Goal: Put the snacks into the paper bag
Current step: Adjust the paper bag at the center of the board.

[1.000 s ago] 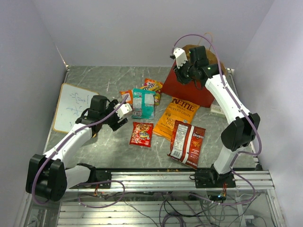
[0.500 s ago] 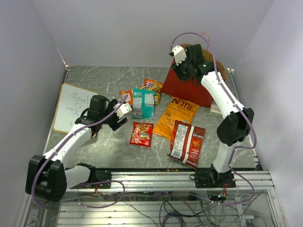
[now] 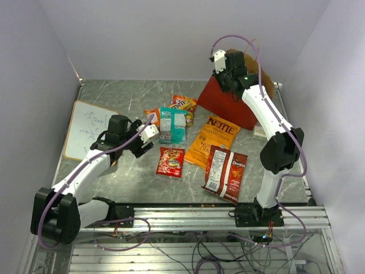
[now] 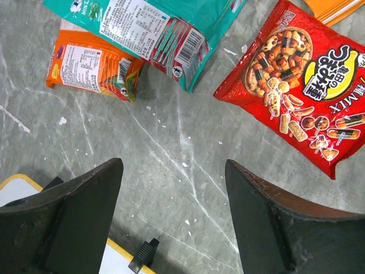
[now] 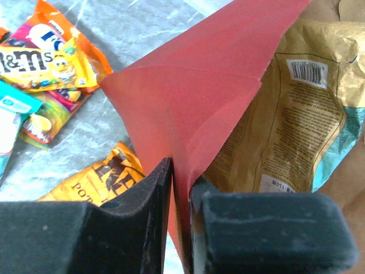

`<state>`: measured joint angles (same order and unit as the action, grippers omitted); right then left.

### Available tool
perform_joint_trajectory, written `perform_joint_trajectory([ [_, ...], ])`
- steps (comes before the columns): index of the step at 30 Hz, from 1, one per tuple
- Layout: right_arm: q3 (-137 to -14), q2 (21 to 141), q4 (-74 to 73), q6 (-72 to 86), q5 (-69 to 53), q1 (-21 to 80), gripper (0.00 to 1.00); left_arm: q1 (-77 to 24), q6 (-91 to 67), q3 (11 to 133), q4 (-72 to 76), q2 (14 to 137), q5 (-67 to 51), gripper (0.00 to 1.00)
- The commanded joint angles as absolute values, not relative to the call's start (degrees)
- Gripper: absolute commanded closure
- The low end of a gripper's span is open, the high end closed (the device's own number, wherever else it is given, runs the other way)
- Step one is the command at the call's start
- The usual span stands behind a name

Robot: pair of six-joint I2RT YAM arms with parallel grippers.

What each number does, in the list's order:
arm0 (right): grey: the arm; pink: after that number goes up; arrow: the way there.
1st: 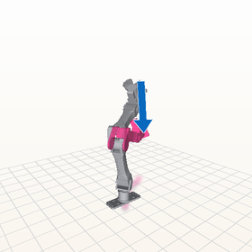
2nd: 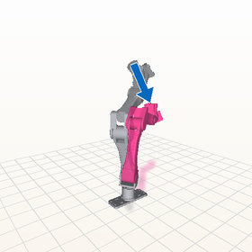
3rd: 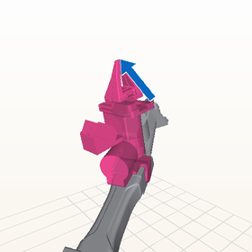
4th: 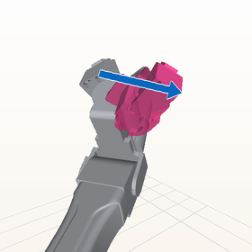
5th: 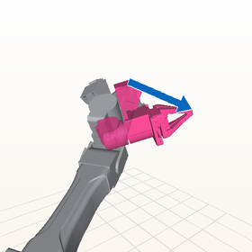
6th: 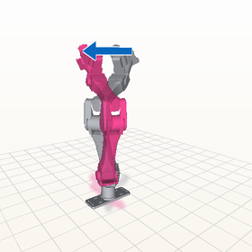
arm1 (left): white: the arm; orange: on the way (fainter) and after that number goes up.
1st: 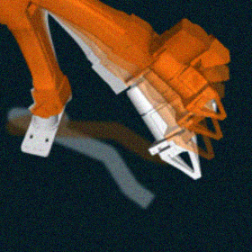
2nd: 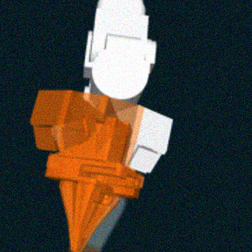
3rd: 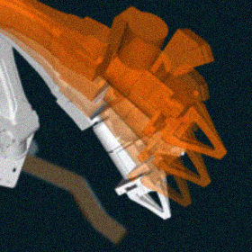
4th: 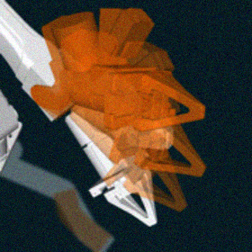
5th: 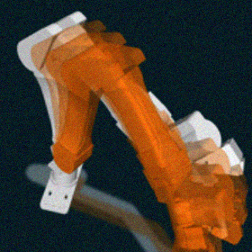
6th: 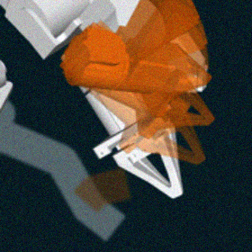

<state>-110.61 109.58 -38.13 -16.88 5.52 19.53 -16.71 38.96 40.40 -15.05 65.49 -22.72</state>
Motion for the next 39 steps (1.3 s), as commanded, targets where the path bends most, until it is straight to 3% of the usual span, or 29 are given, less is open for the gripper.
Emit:
perform_joint_trajectory([
  [1, -112.3, 111.02, -34.09, -15.64, 8.36, 17.9, 0.86, -16.52, 38.51, 40.42, -13.97, 64.15, -24.33, 0.17],
  [7, -113.55, 112.31, -35.07, -15.46, 6.24, 17.93, 0.85, -16.52, 38.49, 40.51, -14.02, 64.64, -24.51, 0.17],
  [11, -114.19, 112.92, -36.07, -16.34, 4.05, 17.94, 0.77, -16.52, 38.28, 40.56, -14.07, 64.56, -24.75, 0.17],
  [20, -116.88, 111.7, -37.86, -17.88, 3.13, 18.02, 0.45, -16.52, 38.39, 40.51, -13.81, 64.79, -25.32, 0.17],
  [23, -118.74, 111.25, -38.67, -18.49, 3.64, 18.1, 0.22, -16.52, 38.24, 40.52, -13.75, 64.66, -25.27, 0.17],
  [25, -119.86, 110.62, -38.74, -18.73, 4.14, 18.11, 0.13, -16.52, 38.02, 40.52, -13.52, 64.42, -25.03, 0.16],
  [39, -115.86, 100.24, -37.36, -20.89, 3.49, 18.28, 0.09, -16.09, 37.08, 40.38, -12.51, 63.53, -23.3, 0.16],
])
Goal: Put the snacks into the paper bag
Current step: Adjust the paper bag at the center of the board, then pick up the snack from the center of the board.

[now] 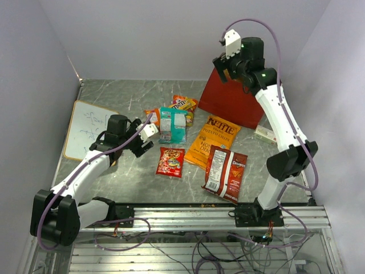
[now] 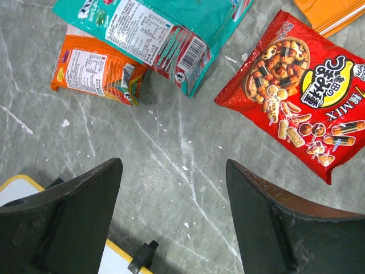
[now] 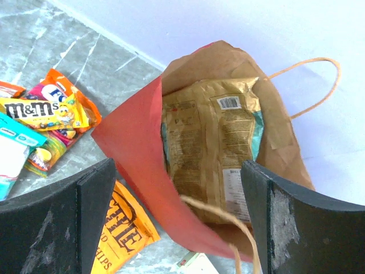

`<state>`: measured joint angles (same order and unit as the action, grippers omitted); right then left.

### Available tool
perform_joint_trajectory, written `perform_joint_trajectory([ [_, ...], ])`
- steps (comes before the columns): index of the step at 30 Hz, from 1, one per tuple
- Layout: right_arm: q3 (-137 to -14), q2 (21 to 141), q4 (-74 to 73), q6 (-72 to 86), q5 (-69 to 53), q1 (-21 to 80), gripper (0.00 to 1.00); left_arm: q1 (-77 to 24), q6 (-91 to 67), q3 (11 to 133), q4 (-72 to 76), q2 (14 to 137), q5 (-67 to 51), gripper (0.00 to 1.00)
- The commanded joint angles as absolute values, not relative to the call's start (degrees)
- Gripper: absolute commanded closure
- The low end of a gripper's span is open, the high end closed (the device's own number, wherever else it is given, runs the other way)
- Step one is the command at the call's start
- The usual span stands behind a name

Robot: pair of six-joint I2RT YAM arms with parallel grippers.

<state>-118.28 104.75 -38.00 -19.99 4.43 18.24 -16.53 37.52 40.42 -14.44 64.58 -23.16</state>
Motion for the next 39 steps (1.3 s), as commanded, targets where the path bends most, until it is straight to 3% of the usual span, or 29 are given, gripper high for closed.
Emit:
perform_joint_trajectory([
  [1, -114.72, 99.34, -37.42, -21.11, 2.61, 18.28, 0.09, -16.08, 37.09, 40.42, -12.48, 63.52, -23.31, 0.16],
  [12, -89.28, 81.29, -40.72, -30.42, -22.63, 19.12, 0.1, -15.15, 35.13, 40.49, -11.21, 62.58, -21.88, 0.15],
  [23, -59.68, 76.05, -40.52, -35.82, -21.15, 18.1, 0.17, -14.61, 33.27, 42.1, -11.07, 63.02, -19.83, 0.14],
  [39, -59.11, 92.2, -44.07, -42.28, -26.41, 8.97, 0.16, -14.58, 34.95, 40.96, -11.28, 60.56, -22.15, 0.15],
])
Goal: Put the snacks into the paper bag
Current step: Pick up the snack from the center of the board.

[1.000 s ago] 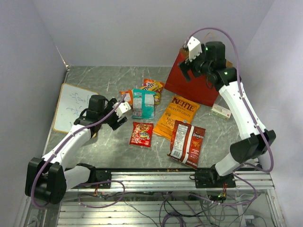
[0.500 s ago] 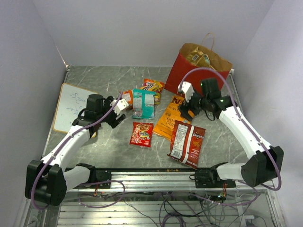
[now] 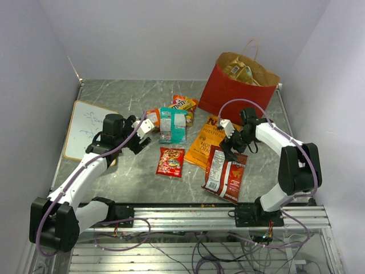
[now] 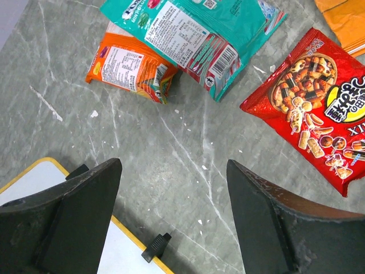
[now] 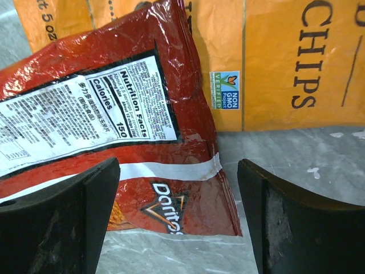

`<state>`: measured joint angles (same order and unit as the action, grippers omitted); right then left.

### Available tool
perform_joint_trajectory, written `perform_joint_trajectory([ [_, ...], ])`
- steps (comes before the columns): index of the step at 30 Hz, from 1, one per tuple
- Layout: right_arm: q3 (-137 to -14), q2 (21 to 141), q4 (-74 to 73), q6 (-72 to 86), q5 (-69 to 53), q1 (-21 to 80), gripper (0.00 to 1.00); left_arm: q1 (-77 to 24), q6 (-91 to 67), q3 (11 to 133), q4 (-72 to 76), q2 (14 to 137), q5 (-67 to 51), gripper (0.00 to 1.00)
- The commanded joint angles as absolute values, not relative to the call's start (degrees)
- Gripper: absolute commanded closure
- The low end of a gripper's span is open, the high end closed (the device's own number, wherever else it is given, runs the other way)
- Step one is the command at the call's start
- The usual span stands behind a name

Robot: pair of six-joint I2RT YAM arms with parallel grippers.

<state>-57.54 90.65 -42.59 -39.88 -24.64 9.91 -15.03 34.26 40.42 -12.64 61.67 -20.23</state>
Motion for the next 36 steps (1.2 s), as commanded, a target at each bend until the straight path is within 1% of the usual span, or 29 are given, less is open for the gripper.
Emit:
perform_joint_trajectory([
  [1, -58.95, 92.76, -43.62, -42.47, -26.23, 8.92, 0.16, -14.59, 34.98, 40.96, -11.32, 60.51, -22.35, 0.15],
  [6, -58.47, 95.09, -42.91, -43.81, -27.44, 7.96, 0.21, -14.59, 34.89, 40.9, -10.73, 60.33, -22.38, 0.15],
  [8, -57.96, 95.85, -42.76, -44.53, -28.53, 7.88, 0.25, -14.59, 35.29, 40.71, -10.24, 60.11, -22.28, 0.15],
  [10, -57.67, 96.42, -42.57, -45.09, -29.01, 7.87, 0.32, -14.55, 36.55, 40.59, -9.88, 60.0, -22.12, 0.15],
  [12, -57.73, 96.78, -43.03, -45.62, -29.48, 7.91, 0.42, -14.59, 38.31, 40.96, -10.11, 59.9, -21.37, 0.14],
  [13, -57.67, 96.72, -43.26, -45.69, -29.65, 7.91, 0.5, -14.59, 39.13, 41.33, -10.61, 59.96, -20.89, 0.14],
  [16, -57.87, 95.76, -43.93, -46.32, -30.66, 7.91, 0.65, -14.59, 40.86, 42.76, -11.89, 60.66, -19.59, 0.14],
  [21, -59.79, 93.69, -45.3, -46.38, -31.96, 7.87, 0.98, -14.59, 39.98, 45.28, -14.91, 61.1, -20.35, 0.14],
  [22, -60.3, 93.08, -45.84, -46.55, -32.25, 7.87, 1.0, -14.59, 39.65, 45.75, -15.43, 60.99, -21.07, 0.14],
  [30, -65.83, 85.01, -52.83, -48.02, -34.78, 8.35, 1.0, -15.19, 39.01, 50.24, -19.75, 61.6, -29.34, 0.15],
  [36, -70.58, 78.0, -55.29, -46.26, -38.8, 10.67, 1.0, -18.72, 37.92, 55.43, -24.2, 64.52, -37.84, 0.16],
])
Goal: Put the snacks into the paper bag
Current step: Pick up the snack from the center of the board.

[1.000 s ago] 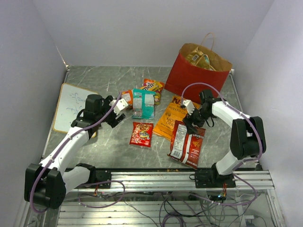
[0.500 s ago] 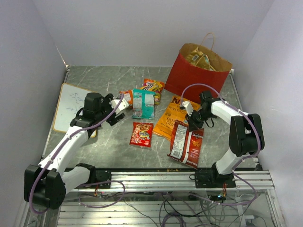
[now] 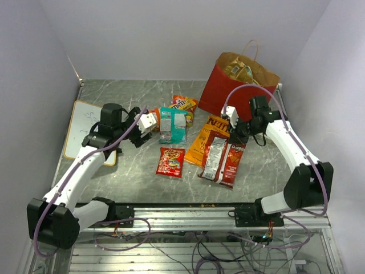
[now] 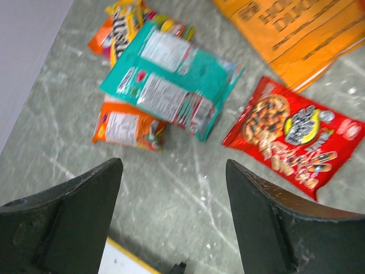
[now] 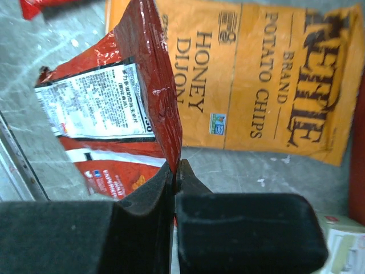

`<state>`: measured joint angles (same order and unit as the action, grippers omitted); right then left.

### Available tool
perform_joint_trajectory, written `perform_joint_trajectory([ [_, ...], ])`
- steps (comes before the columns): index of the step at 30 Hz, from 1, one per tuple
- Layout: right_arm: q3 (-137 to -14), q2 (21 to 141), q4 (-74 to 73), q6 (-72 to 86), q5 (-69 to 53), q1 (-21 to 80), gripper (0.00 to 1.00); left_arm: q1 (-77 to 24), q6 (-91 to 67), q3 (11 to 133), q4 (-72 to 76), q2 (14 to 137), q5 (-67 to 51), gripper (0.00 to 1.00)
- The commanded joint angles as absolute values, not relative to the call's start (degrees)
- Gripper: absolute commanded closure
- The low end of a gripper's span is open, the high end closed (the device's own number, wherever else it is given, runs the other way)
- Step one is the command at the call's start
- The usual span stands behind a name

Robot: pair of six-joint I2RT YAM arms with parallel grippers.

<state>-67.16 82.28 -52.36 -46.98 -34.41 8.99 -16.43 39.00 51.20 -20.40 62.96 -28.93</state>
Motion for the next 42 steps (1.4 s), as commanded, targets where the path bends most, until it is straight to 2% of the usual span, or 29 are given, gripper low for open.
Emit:
perform_joint_trajectory([
  [1, -71.44, 77.02, -55.26, -45.5, -39.15, 11.41, 1.0, -19.48, 36.98, 56.33, -24.77, 64.96, -39.5, 0.17],
  [7, -78.29, 75.02, -53.89, -39.49, -40.26, 16.6, 1.0, -24.78, 27.58, 61.25, -24.09, 67.52, -43.66, 0.19],
  [15, -84.65, 76.46, -42.35, -27.06, -35.17, 23.72, 1.0, -29.94, 18.71, 70.54, -20.41, 73.13, -45.08, 0.2],
  [18, -86.56, 77.8, -39.98, -25.26, -32.27, 26.32, 1.0, -31.1, 19.69, 72.35, -21.52, 74.16, -44.77, 0.19],
  [24, -89.63, 80.37, -39.72, -25.84, -29.3, 30.99, 1.0, -31.63, 19.95, 72.16, -18.48, 73.03, -35.58, 0.17],
  [31, -88.64, 80.27, -38.66, -26.59, -28.46, 33.07, 1.0, -31.62, 23.69, 73.06, -23.42, 70.69, -32.69, 0.15],
  [36, -87.8, 80.07, -37.94, -27.84, -26.73, 33.4, 1.0, -31.62, 30.09, 76.02, -32.64, 68.48, -30.9, 0.12],
  [42, -87.41, 79.6, -37.25, -27.98, -28.58, 33.83, 1.0, -31.55, 29.75, 77.85, -33.72, 67.92, -29.84, 0.12],
])
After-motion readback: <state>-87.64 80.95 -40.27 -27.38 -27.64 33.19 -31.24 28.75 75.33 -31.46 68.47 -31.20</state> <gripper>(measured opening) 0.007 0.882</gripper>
